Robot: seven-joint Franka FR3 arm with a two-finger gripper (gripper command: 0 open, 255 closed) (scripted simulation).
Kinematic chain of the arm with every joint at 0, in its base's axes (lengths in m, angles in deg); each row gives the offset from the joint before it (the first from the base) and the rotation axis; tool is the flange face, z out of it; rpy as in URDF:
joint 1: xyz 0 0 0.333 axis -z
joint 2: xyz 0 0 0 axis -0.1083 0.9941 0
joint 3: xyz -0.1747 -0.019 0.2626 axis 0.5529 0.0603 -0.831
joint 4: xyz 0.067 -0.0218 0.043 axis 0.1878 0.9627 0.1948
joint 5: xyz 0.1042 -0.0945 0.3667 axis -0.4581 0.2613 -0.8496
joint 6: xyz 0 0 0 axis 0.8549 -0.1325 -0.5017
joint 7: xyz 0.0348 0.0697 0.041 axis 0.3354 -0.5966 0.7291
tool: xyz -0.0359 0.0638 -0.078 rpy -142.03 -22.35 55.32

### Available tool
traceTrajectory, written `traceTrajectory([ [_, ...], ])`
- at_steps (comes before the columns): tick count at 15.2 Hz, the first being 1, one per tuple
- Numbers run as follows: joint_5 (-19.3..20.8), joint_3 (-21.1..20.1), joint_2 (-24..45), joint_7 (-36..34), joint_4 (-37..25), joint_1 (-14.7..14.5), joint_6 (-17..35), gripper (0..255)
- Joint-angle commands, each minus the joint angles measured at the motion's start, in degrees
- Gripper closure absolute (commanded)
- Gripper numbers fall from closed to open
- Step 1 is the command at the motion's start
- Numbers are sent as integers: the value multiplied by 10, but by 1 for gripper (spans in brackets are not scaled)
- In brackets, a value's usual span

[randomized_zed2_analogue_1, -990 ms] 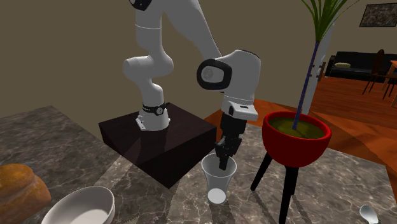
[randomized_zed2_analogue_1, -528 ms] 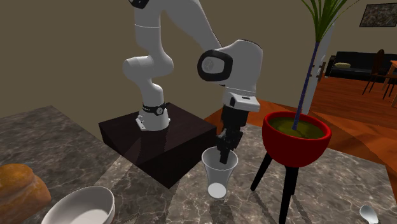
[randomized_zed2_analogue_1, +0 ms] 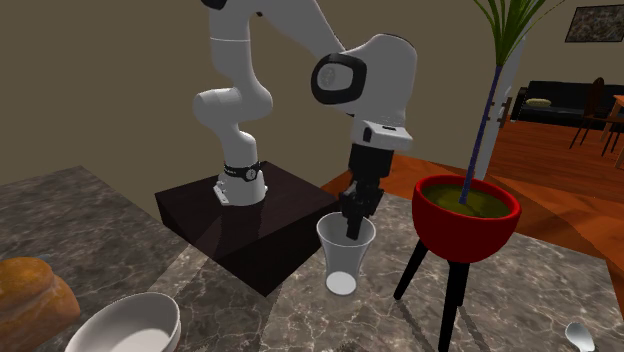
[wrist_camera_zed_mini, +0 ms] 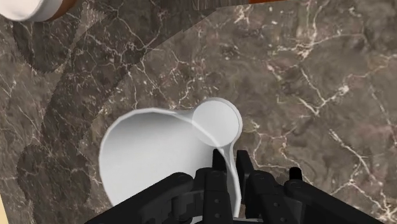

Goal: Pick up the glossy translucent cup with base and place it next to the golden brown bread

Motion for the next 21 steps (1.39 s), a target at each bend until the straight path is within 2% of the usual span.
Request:
traceTrajectory([
  [1, -6, -1, -10, 7, -3, 0, -13, 255],
  [21, -50, -7, -80, 67, -78, -3, -148, 255],
])
